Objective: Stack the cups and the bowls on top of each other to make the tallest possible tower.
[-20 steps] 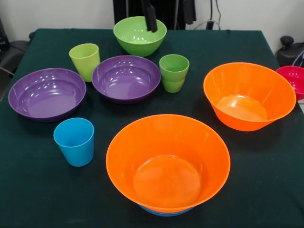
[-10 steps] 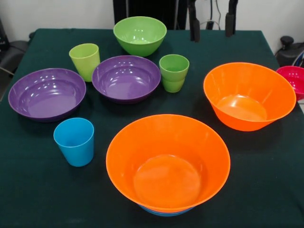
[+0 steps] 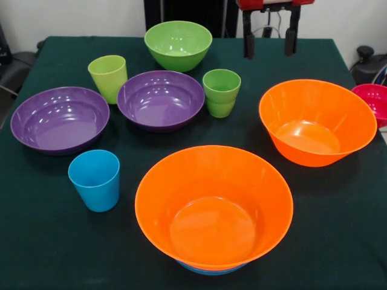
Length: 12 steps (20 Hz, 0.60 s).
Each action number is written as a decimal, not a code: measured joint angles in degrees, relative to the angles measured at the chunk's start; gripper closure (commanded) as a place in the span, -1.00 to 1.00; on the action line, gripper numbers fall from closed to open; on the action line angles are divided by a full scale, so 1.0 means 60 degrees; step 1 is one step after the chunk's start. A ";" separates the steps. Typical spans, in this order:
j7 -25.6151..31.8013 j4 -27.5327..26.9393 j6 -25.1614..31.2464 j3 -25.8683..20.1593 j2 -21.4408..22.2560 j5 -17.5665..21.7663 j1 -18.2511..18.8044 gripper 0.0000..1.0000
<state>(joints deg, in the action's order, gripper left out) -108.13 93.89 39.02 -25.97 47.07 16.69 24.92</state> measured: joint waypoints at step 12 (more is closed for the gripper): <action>0.0000 0.0217 -0.1071 0.0127 -0.0457 0.0030 0.0426 -1.00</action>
<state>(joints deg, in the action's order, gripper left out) -108.13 95.19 32.59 -25.21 44.33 16.87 27.47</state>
